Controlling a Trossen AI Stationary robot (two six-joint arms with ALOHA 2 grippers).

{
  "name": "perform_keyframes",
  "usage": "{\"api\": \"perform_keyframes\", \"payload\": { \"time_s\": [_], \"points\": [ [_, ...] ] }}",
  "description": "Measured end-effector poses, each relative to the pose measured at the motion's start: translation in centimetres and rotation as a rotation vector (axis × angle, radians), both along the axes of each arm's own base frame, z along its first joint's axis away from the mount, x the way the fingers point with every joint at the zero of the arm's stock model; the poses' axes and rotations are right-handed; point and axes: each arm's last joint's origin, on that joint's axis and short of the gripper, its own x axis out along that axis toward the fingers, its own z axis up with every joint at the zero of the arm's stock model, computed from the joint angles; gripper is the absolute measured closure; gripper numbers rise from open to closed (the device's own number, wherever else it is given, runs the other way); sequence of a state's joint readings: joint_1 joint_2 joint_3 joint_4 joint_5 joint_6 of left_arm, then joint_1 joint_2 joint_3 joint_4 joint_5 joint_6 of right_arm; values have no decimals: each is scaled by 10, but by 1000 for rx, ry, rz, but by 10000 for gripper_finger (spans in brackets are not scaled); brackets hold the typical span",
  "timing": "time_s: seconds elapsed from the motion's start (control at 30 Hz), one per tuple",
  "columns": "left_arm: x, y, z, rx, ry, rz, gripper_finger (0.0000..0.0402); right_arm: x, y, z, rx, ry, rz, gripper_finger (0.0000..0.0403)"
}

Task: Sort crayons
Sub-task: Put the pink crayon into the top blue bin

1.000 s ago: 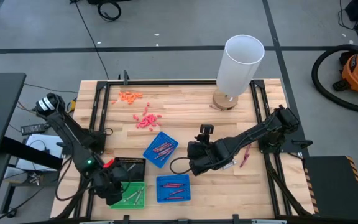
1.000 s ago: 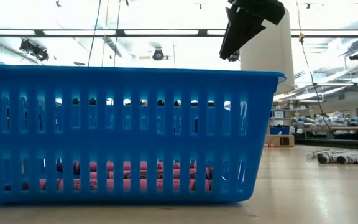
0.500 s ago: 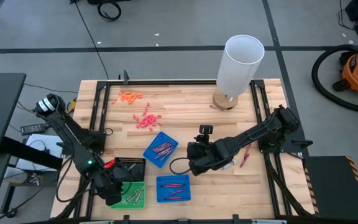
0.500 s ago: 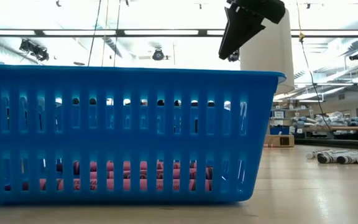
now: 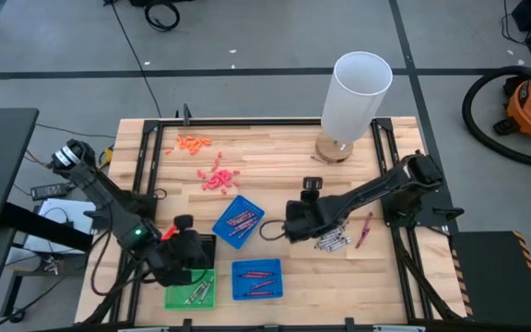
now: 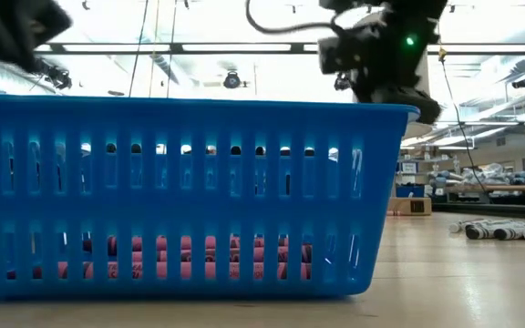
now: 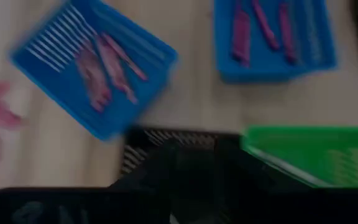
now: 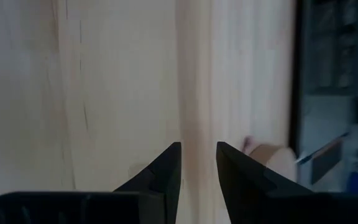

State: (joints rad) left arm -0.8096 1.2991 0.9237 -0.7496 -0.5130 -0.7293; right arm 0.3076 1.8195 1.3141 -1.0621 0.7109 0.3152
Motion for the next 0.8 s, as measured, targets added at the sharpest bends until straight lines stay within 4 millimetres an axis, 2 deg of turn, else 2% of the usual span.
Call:
{"api": "perform_keyframes", "payload": {
  "time_s": [0.2, 0.4, 0.63, 0.8],
  "points": [
    [12, 16, 2, 188, -61, 7, 285, -29, -38, -7, 156, 34, -44, 292],
    [25, 33, 3, 337, -67, 20, 285, -55, -80, -14, 261, -42, -88, 292],
    [37, 55, 3, 499, -12, -16, 285, -61, -137, -30, 333, -153, -89, 292],
    [44, 70, 3, 566, 38, -33, 285, -60, -185, -36, 369, -167, -163, 292]
  ]
}}
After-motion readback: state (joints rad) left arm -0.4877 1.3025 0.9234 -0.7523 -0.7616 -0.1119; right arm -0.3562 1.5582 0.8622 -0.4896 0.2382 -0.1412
